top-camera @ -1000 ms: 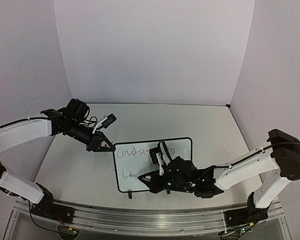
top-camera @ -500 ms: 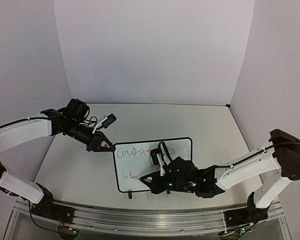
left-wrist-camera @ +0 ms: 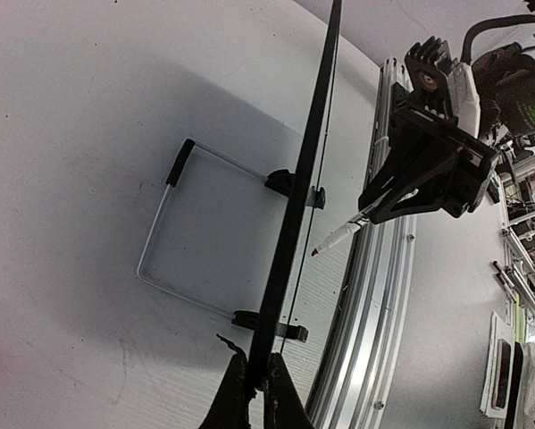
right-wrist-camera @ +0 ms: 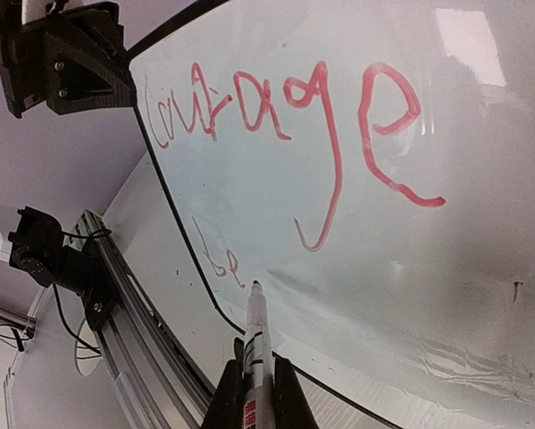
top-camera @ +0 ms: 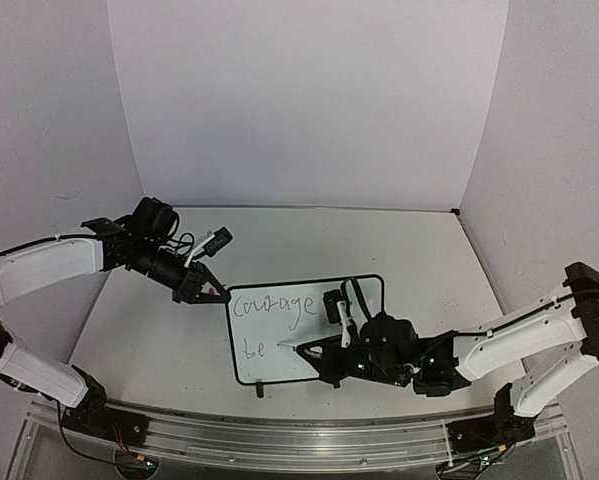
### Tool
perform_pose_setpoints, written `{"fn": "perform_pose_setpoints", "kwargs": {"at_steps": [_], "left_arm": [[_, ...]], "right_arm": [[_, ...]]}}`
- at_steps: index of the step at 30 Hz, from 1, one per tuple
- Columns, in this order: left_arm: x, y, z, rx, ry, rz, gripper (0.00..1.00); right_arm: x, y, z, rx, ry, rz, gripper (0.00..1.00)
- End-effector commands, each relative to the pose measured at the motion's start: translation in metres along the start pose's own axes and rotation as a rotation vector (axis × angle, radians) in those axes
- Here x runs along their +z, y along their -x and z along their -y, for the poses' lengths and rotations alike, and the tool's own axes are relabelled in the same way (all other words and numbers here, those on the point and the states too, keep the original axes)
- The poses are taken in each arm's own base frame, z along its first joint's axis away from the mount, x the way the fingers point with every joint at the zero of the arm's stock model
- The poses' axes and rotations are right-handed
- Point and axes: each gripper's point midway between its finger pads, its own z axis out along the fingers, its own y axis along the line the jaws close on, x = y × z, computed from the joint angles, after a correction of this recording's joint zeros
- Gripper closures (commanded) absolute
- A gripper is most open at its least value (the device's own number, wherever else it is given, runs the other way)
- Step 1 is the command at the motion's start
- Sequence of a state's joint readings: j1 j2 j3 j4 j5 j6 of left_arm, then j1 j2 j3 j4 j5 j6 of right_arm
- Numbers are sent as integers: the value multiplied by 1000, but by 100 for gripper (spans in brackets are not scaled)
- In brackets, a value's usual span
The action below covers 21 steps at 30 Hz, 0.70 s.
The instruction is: Write a sentence on the whiteboard
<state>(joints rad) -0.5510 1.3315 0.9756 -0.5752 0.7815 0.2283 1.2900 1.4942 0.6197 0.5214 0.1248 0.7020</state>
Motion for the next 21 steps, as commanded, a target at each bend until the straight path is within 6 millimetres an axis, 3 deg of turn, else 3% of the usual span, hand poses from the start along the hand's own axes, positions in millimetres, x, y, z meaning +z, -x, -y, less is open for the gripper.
{"fn": "perform_pose_setpoints", "kwargs": {"at_steps": [1,10,21], "left_arm": [[7,-6,-9,-2,43,-44,100],[7,-6,-9,0,43,-43,100],[7,-6,-8,0,42,-43,100]], "right_arm": [[2,9,6,4,-34,46,100],[5,13,9,1,-57,62,100],[-3,-5,25,31,-102,-3,100]]}}
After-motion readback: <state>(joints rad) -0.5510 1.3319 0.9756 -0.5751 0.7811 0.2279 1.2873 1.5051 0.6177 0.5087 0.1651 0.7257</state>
